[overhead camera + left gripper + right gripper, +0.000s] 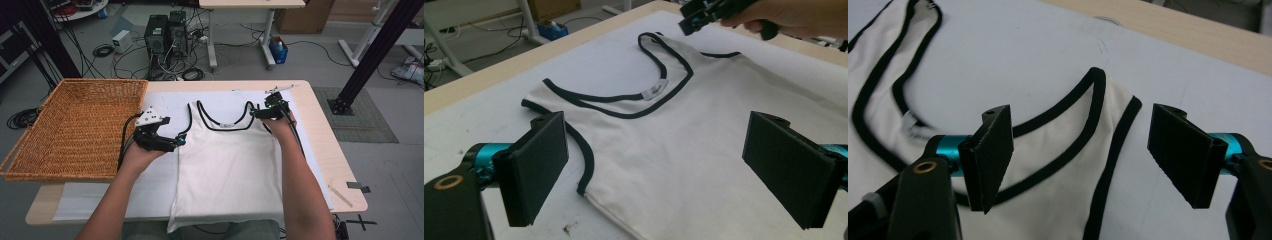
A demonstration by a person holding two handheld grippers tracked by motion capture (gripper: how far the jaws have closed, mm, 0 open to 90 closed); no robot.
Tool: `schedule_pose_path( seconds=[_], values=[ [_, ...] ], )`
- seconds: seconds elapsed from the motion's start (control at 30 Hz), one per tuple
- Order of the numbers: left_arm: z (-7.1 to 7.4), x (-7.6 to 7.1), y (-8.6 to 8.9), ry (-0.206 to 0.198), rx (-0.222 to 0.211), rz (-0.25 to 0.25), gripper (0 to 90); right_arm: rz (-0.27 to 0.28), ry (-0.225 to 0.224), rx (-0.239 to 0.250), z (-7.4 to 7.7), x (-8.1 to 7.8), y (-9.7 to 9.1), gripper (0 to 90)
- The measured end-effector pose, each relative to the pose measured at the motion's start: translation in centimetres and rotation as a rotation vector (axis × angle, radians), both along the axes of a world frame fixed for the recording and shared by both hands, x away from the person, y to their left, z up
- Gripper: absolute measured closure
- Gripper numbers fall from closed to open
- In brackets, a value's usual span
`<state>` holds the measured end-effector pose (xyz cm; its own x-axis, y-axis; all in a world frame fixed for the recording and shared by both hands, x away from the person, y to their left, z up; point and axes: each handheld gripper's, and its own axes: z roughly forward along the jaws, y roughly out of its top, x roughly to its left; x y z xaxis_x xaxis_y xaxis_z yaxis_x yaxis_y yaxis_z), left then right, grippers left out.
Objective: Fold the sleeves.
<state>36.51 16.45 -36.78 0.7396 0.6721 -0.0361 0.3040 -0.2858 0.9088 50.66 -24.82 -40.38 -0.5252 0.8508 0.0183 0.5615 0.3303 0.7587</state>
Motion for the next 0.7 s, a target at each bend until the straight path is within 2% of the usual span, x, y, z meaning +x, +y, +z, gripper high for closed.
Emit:
schedule_pose_path(
  seconds=[0.03, 0.07, 0.1, 0.23, 0.27, 0.33, 0.37, 0.4, 0.43, 0.47, 0.53, 0.7],
  values=[
    [-0.2, -0.1, 0.1, 0.008, -0.003, 0.006, 11.2, -0.008, 0.01, 0.008, -0.5, 0.7, 0.2, 29.4],
    [-0.2, -0.1, 0.1, 0.008, -0.003, 0.006, 11.2, -0.008, 0.01, 0.008, -0.5, 0.7, 0.2, 29.4],
    [-0.4, -0.3, 0.2, 0.012, 0.003, 0.01, 11.2, -0.025, 0.026, 0.003, -1.5, 2.1, 0.4, 32.9],
    [-0.7, -1.0, 0.7, 0.017, 0.008, 0.021, 11.2, -0.063, 0.056, -0.026, -2.6, 3.6, 0.6, 43.1],
    [-0.7, -1.3, 0.9, 0.018, 0.005, 0.026, 11.2, -0.074, 0.06, -0.041, -2.8, 3.7, 0.6, 48.3],
    [-0.5, -1.6, 1.3, 0.015, 0.01, 0.03, 11.2, -0.085, 0.091, -0.079, -3.3, 4.0, 0.8, 65.3],
    [-0.4, -1.7, 1.5, 0.014, 0.007, 0.036, 11.2, -0.09, 0.104, -0.094, -3.6, 4.0, 0.9, 69.3],
    [-0.3, -1.8, 1.8, 0.01, 0.011, 0.038, 11.2, -0.097, 0.105, -0.073, -3.7, 3.9, 0.9, 76.6],
    [-0.2, -1.9, 2.0, 0.01, 0.008, 0.045, 11.2, -0.092, 0.104, -0.065, -3.7, 3.9, 1.0, 82.3],
    [-0.1, -2.0, 2.2, 0.01, 0.005, 0.049, 11.2, -0.083, 0.101, -0.081, -3.5, 3.8, 1.3, 84.9],
    [0.0, -2.0, 2.4, 0.008, -0.001, 0.052, 11.2, -0.076, 0.091, -0.107, -3.0, 3.4, 1.5, 85.4],
    [0.0, -2.1, 3.0, 0.001, -0.028, 0.054, 11.2, -0.057, 0.033, -0.099, -0.7, 2.1, 1.5, 85.5]
  ],
)
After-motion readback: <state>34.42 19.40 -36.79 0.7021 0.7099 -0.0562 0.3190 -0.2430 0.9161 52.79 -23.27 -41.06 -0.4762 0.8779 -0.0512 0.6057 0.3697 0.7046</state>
